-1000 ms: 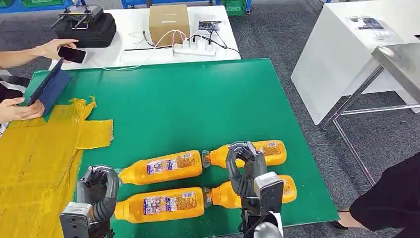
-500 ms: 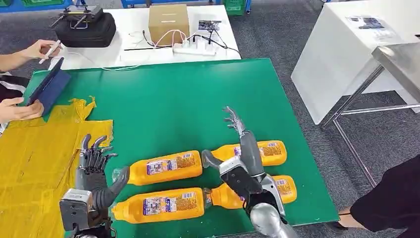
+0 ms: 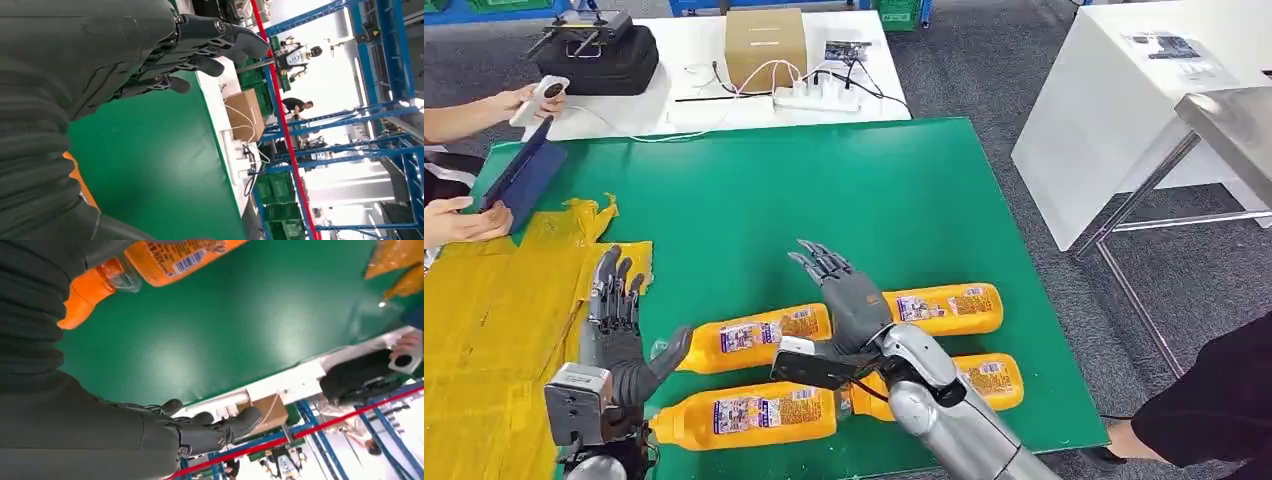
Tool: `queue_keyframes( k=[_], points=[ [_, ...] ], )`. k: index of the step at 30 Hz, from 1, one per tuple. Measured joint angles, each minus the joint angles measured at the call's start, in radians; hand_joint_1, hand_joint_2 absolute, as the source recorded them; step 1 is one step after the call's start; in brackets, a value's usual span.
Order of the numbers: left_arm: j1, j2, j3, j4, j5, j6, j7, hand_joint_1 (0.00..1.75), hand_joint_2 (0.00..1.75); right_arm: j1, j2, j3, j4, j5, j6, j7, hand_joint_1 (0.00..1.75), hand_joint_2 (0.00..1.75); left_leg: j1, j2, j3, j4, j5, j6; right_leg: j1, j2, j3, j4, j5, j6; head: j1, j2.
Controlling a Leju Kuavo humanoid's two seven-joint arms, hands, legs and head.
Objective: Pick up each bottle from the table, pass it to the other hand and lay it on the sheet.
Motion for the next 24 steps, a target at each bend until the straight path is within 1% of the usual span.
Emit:
queue_keyframes(
  k=[5,9,15,24],
  points=[
    [-0.006,0.000,0.002,0.004,0.002,-0.002,0.000,0.00,1.75,-0.031,-0.003,0.026,0.044,0.007,0.005,-0.005,0.00,1.75,0.000,0.000,0.000,0.000,-0.001,0.000,0.000,0.000,0.000,0.000,0.000,0.000,0.000,0.000],
    [-0.028,0.000,-0.005,0.018,0.020,-0.020,-0.005,0.00,1.75,-0.082,0.001,0.083,0.109,-0.006,0.065,-0.052,0.00,1.75,0.000,0.000,0.000,0.000,-0.001,0.000,0.000,0.000,-0.001,0.000,0.000,0.000,0.000,0.000],
    [-0.081,0.000,-0.035,0.065,0.058,-0.026,-0.018,0.00,1.75,-0.180,0.063,0.179,0.289,-0.056,0.101,-0.101,0.00,1.75,0.000,0.001,0.000,0.000,0.000,0.000,0.001,0.000,0.000,0.000,0.000,0.000,0.000,0.000],
    [-0.135,0.000,-0.083,0.125,0.086,-0.029,-0.022,0.00,1.75,-0.254,0.133,0.242,0.506,-0.114,0.105,-0.113,0.00,1.75,0.000,0.000,0.000,0.000,0.000,0.000,0.000,0.000,-0.001,0.000,0.000,0.000,0.000,0.000]
  ],
)
